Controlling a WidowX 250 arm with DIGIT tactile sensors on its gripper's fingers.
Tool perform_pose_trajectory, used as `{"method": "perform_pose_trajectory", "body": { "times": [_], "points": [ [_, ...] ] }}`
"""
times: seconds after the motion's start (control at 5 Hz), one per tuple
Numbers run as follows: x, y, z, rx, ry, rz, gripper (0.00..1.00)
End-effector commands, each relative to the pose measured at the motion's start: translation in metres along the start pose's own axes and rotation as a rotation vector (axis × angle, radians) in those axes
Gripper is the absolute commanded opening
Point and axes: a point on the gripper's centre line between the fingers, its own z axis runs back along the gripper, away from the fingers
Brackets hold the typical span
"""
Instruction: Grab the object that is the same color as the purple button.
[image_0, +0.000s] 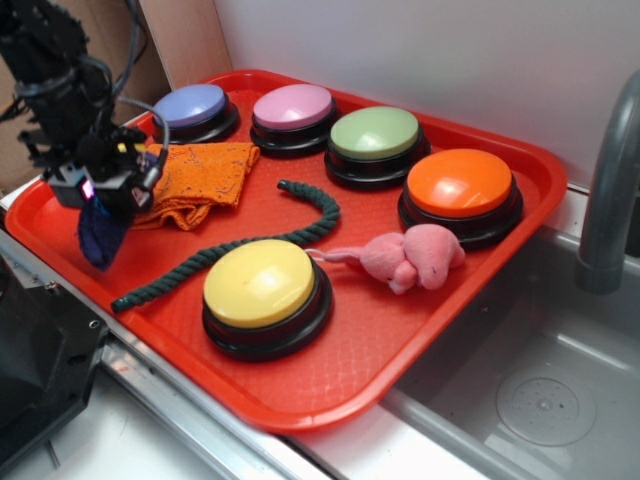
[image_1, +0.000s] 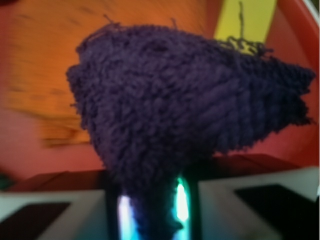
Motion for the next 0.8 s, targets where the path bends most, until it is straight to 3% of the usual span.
{"method": "perform_pose_trajectory", "body": {
  "times": [0.0, 0.4, 0.6],
  "points": [
    [0.023, -0.056, 0.077, -0.113, -0.019, -0.264, 0.0],
    [0.03, -0.094, 0.115, -0.154, -0.046, -0.402, 0.0],
    [0.034, -0.089, 0.116, -0.143, -0.013, -0.393, 0.0]
  ]
}}
